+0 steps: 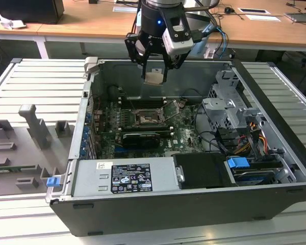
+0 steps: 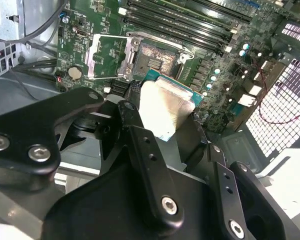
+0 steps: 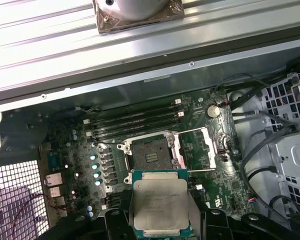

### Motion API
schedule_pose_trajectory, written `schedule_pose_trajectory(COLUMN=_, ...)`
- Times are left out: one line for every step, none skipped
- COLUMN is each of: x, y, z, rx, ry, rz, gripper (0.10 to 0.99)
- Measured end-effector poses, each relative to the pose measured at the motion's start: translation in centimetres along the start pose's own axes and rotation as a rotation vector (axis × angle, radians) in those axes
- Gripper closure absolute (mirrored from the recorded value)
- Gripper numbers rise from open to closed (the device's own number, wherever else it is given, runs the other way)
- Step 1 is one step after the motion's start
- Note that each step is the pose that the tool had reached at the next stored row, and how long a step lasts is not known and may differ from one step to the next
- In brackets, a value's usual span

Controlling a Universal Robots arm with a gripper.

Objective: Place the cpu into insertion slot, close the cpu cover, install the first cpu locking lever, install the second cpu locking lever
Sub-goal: 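Place the cpu into insertion slot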

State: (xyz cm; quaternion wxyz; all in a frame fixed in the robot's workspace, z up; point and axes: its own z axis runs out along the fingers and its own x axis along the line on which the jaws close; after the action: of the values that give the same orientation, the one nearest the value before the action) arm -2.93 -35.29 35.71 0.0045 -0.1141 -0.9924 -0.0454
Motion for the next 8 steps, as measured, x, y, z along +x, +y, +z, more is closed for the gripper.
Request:
schedule_pose_trajectory(x=0.0, y=0.0, z=0.02, rx=0.0, ry=-0.0007, rz=0.008, gripper=0.557)
schedule_pose_trajectory(x=0.0, y=0.0, z=0.03, rx=0.0, ry=-0.0011, rz=0.012, gripper=0.557)
schedule_pose_trajectory(x=0.0, y=0.0, z=0.04, rx=0.0, ry=-0.0015, rz=0.016, gripper=0.557)
schedule_pose_trajectory(x=0.0, y=-0.01, z=0.06, rx=0.0, ry=-0.0019, rz=0.021, gripper=0.557)
schedule_pose_trajectory(x=0.0, y=-0.01, z=0.07, rx=0.0, ry=-0.0023, rz=0.025, gripper=0.557)
schedule_pose_trajectory(x=0.0, y=-0.01, z=0.08, rx=-0.001, ry=-0.0027, rz=0.03, gripper=0.557)
schedule_pose_trajectory(x=0.0, y=-0.01, z=0.09, rx=-0.001, ry=-0.003, rz=0.034, gripper=0.557)
schedule_pose_trajectory(x=0.0, y=-0.01, z=0.11, rx=-0.001, ry=-0.0036, rz=0.04, gripper=0.557)
